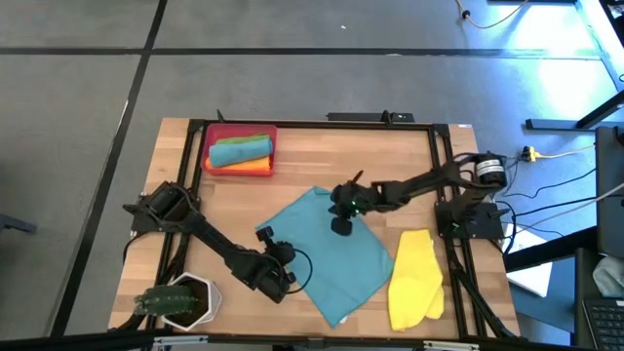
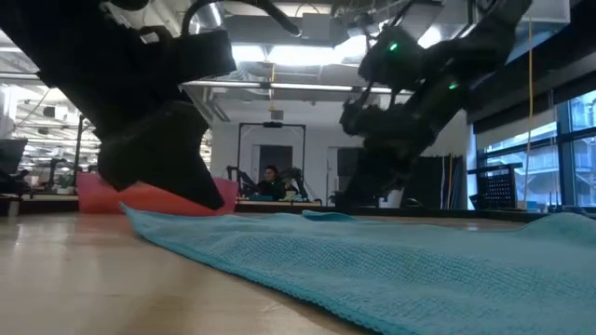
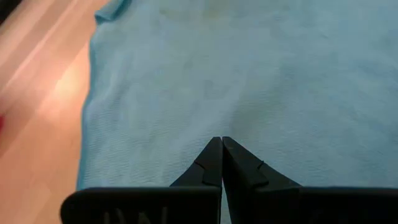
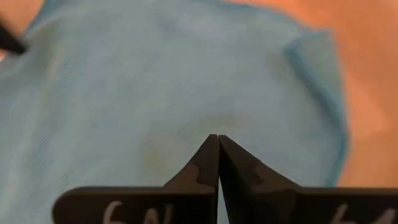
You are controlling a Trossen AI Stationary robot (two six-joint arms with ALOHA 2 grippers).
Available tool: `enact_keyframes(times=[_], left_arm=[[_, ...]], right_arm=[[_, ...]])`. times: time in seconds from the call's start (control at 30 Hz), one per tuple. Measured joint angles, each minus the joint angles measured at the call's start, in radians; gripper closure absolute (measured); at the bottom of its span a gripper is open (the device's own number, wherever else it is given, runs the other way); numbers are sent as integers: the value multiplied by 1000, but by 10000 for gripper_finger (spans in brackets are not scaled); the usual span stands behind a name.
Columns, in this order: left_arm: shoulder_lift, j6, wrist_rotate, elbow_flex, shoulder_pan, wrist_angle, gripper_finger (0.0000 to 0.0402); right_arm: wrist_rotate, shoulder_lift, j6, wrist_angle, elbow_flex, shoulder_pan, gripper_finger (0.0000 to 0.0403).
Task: Roll microfiber towels into tight, uniform cylinder then place into a basket
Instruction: Fold the blue microfiber towel
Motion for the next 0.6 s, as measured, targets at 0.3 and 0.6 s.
enact_keyframes(times=[0.3, 0.6], left_arm=[[0, -47, 10, -7, 40, 3, 401], [0, -46, 53, -7, 44, 11, 401]], right_arm=[[-2, 120, -45, 10, 104, -101, 398], [48, 185, -14, 9, 177, -147, 392]])
